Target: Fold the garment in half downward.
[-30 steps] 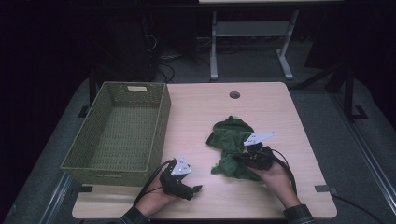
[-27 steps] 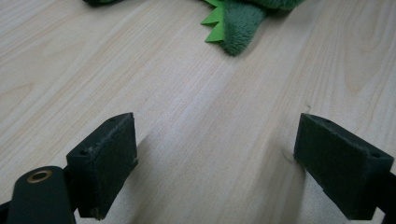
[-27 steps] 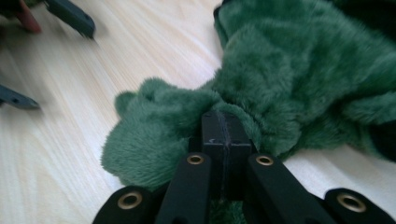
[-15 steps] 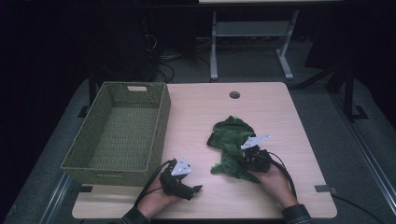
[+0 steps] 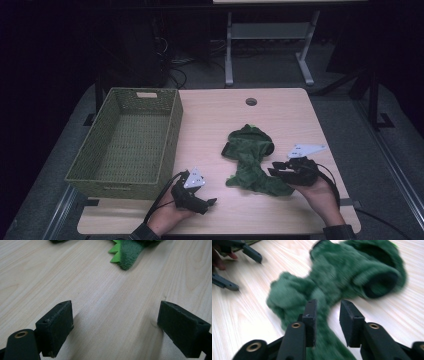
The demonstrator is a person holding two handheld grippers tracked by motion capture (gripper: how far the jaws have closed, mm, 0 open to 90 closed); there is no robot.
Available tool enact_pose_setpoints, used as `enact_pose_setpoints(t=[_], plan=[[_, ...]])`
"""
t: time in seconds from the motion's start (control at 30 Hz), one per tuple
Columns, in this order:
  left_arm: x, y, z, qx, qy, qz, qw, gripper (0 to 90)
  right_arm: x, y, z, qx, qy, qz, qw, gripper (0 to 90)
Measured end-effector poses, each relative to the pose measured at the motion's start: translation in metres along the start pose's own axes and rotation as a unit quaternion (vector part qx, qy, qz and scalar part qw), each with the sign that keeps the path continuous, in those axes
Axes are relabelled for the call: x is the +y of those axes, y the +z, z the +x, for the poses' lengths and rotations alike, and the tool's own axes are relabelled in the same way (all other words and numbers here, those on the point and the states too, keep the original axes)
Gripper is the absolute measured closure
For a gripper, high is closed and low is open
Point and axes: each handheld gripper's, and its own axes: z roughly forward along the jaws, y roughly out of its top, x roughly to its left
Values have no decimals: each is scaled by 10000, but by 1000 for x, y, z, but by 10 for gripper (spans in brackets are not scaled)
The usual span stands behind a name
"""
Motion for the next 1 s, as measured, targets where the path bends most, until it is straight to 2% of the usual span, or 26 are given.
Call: enact_pose_setpoints(t=[0.3,0.6,0.77,1.0], plan=[[0,0,0,-15,11,-6,10000,123,-44,-25,-18,-180,269,191,9993,523],[1,1,1,-38,23,-2,10000,123,-76,-39,-19,-18,351,251,9991,514],[1,1,1,-45,28,7,10000,123,-84,-37,-13,50,296,344,9990,523],[1,1,1,-56,32,4,10000,123,-81,-31,-10,181,260,346,9989,540]])
